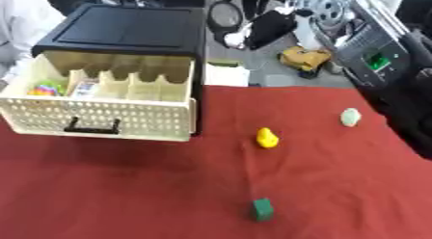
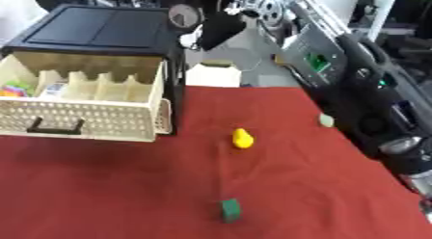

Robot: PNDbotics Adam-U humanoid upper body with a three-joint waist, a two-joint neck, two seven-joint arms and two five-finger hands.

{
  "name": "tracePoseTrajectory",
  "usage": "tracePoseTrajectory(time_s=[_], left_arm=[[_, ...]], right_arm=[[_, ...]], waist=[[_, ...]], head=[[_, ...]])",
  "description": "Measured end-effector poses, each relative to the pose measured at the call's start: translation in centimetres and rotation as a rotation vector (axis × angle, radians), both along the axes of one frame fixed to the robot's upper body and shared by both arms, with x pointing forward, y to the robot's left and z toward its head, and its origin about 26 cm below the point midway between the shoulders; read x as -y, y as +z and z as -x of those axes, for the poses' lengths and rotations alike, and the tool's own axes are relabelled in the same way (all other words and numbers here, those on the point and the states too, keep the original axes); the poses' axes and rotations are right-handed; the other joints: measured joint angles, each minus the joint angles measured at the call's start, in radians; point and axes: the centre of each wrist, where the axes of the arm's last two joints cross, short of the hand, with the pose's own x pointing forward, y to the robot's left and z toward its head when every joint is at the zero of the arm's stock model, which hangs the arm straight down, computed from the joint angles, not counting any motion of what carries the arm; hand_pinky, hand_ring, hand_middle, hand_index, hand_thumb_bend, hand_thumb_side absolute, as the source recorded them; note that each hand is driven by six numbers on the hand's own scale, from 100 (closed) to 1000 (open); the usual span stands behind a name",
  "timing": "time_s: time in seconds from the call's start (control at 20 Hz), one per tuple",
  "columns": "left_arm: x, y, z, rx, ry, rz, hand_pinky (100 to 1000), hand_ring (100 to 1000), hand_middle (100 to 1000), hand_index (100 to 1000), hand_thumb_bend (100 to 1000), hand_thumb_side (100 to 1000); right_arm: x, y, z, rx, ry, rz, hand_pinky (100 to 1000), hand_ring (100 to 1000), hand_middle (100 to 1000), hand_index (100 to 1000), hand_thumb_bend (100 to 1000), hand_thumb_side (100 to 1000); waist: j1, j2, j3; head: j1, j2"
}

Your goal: Pick up objects from table and place into drawer.

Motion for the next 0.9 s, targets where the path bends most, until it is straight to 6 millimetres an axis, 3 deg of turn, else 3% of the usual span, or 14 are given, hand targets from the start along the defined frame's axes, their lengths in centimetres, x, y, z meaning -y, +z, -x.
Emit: tracePoseTrajectory(time_s=[0.9], left_arm=[[0.6, 0.5, -0.1, 0.014, -0.026, 0.025, 100, 100, 100, 685, 324, 1000]], right_arm=[[-3.9, -0.7, -1.1, -0.045, 0.066, -0.041, 615, 563, 371, 588, 376, 313]], waist=[[-0.014, 0.008, 0.041]], head=[[-0.058, -0.014]])
